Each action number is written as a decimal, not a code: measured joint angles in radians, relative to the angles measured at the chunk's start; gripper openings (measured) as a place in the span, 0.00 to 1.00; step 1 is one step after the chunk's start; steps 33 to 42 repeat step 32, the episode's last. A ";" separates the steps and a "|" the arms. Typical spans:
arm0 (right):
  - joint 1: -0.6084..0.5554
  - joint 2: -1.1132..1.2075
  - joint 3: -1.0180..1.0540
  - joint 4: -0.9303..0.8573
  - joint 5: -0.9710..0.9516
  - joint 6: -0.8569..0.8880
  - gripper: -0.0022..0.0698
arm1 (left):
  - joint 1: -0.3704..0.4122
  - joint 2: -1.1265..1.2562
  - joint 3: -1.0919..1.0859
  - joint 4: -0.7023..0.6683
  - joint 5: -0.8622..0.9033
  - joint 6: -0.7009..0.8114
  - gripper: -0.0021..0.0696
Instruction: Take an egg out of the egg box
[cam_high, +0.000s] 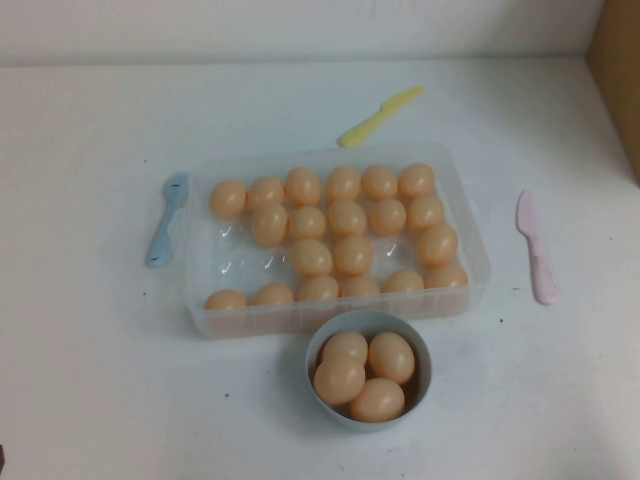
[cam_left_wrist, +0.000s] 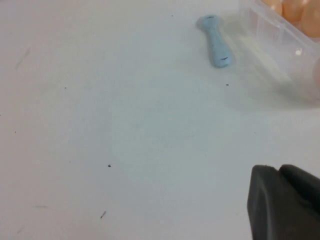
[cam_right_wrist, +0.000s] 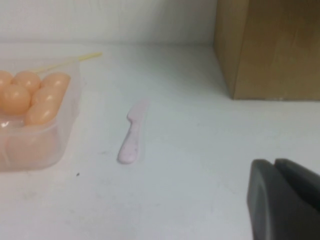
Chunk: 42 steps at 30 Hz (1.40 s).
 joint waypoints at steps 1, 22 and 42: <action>0.000 0.000 0.001 0.013 0.022 0.000 0.01 | 0.000 0.000 0.000 0.000 0.000 0.000 0.02; 0.000 0.000 0.001 0.117 0.182 -0.096 0.01 | 0.000 0.000 0.000 0.000 0.000 0.000 0.02; 0.000 0.000 0.001 0.117 0.182 -0.096 0.01 | 0.000 0.000 0.000 0.000 0.000 0.000 0.02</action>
